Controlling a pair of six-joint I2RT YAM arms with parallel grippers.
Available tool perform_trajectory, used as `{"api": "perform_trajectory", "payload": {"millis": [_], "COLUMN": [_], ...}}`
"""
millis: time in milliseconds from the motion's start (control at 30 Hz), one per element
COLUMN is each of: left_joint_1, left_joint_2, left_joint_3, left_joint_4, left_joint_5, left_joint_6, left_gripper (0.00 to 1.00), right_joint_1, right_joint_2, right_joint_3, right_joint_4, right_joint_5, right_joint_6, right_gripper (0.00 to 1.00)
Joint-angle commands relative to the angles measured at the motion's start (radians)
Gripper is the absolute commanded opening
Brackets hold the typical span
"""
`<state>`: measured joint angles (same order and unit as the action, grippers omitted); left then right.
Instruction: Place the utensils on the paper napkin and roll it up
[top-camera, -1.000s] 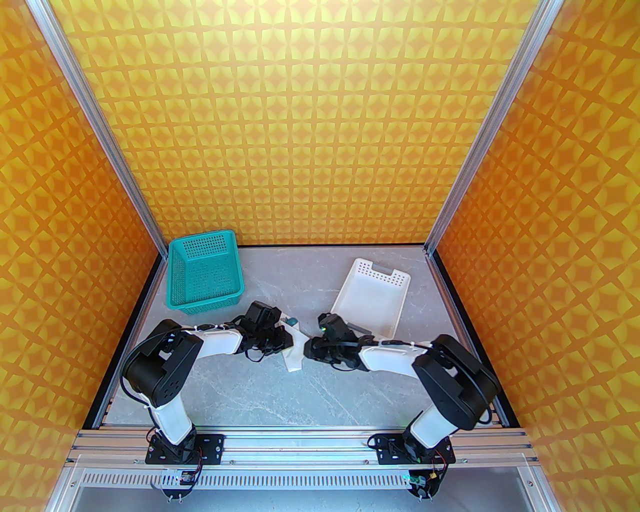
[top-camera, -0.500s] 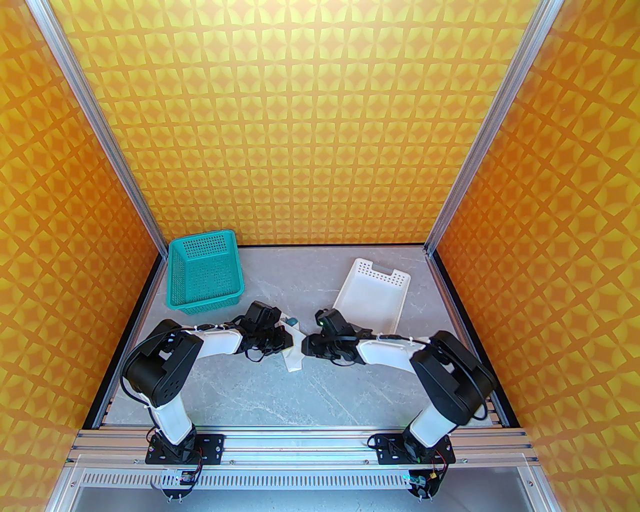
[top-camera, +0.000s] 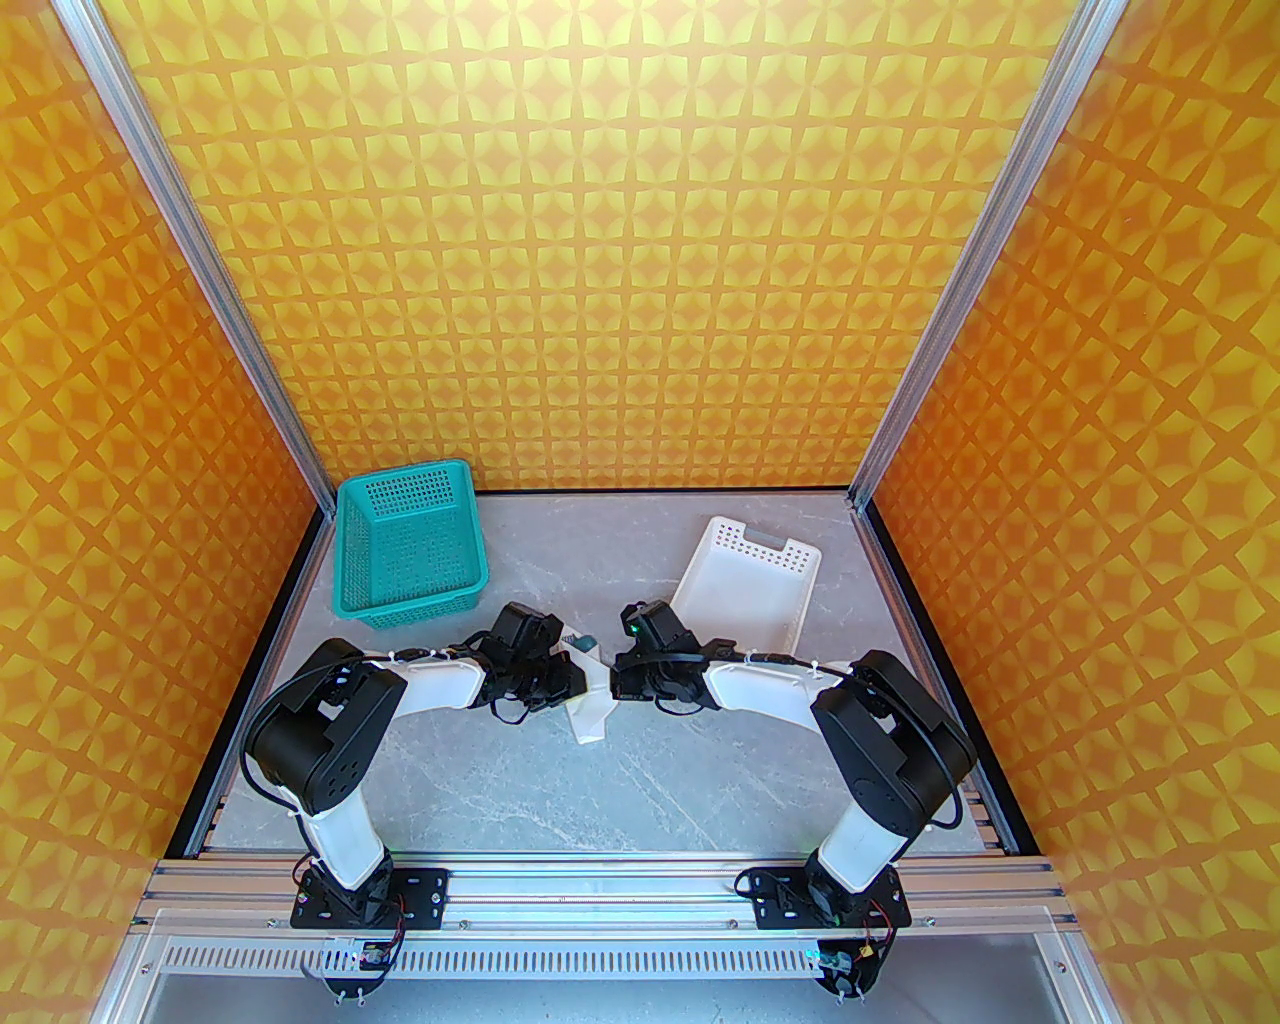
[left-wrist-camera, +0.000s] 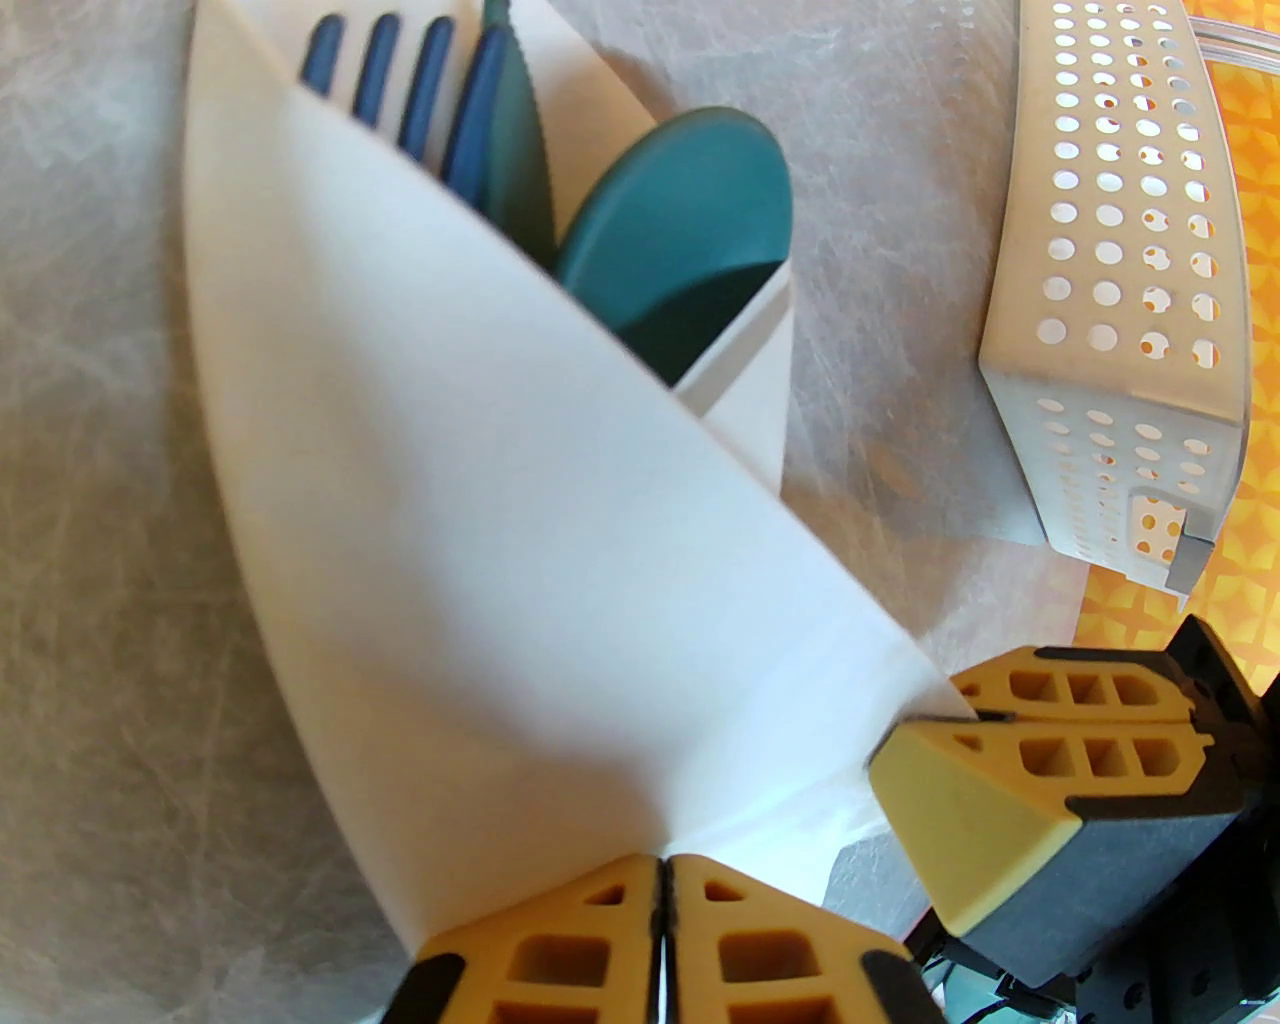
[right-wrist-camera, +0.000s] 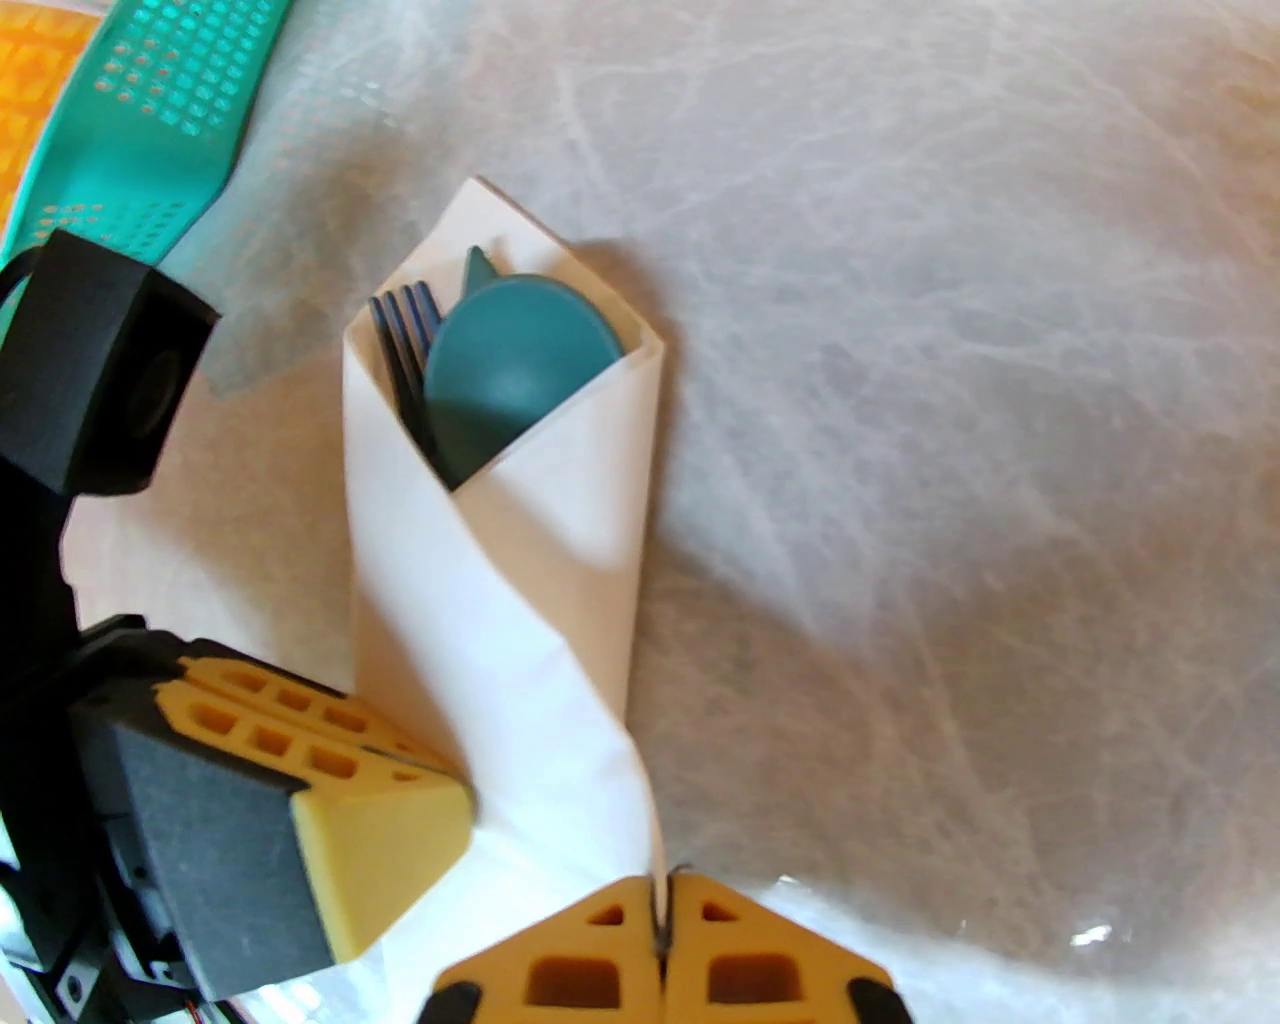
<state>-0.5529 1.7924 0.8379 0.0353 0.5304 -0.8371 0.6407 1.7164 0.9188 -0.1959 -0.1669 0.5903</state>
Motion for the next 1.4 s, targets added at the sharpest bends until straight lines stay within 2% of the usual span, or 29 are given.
{"api": "perform_trajectory", "payload": {"millis": [0, 100, 233, 433, 633, 767, 933, 1067, 1367], "left_joint_1": [-0.004, -0.004, -0.005, -0.005, -0.012, -0.065, -0.135, -0.143, -0.163], "left_joint_2": [0.015, 0.014, 0.001, -0.085, -0.163, -0.158, -0.141, -0.127, -0.094], "left_joint_3": [0.008, 0.009, 0.016, 0.028, 0.015, 0.002, -0.054, -0.098, -0.082], "left_joint_4": [-0.04, -0.04, -0.04, -0.08, -0.103, -0.07, 0.017, 0.08, 0.058], "left_joint_5": [-0.014, -0.014, -0.014, -0.01, 0.003, 0.033, 0.04, 0.039, 0.036], "left_joint_6": [0.003, 0.003, 0.0, 0.023, 0.015, -0.017, -0.085, -0.123, -0.108], "left_gripper": [0.09, 0.09, 0.11, 0.14, 0.08, 0.02, 0.0, 0.0, 0.0], "right_joint_1": [-0.009, -0.009, -0.009, -0.009, -0.009, -0.009, -0.009, -0.009, -0.007], "right_joint_2": [0.031, 0.052, 0.078, 0.096, 0.105, 0.099, 0.095, 0.098, 0.104], "right_joint_3": [0.038, 0.056, 0.05, 0.039, 0.03, 0.025, 0.025, 0.027, 0.026], "right_joint_4": [-0.118, -0.149, -0.134, -0.136, -0.14, -0.134, -0.137, -0.133, -0.132], "right_joint_5": [0.112, 0.133, 0.095, 0.083, 0.085, 0.079, 0.081, 0.073, 0.079], "right_joint_6": [-0.053, -0.073, -0.066, -0.063, -0.064, -0.061, -0.061, -0.058, -0.054], "right_gripper": [0.0, 0.0, 0.0, 0.0, 0.0, 0.0, 0.0, 0.0, 0.0]}}
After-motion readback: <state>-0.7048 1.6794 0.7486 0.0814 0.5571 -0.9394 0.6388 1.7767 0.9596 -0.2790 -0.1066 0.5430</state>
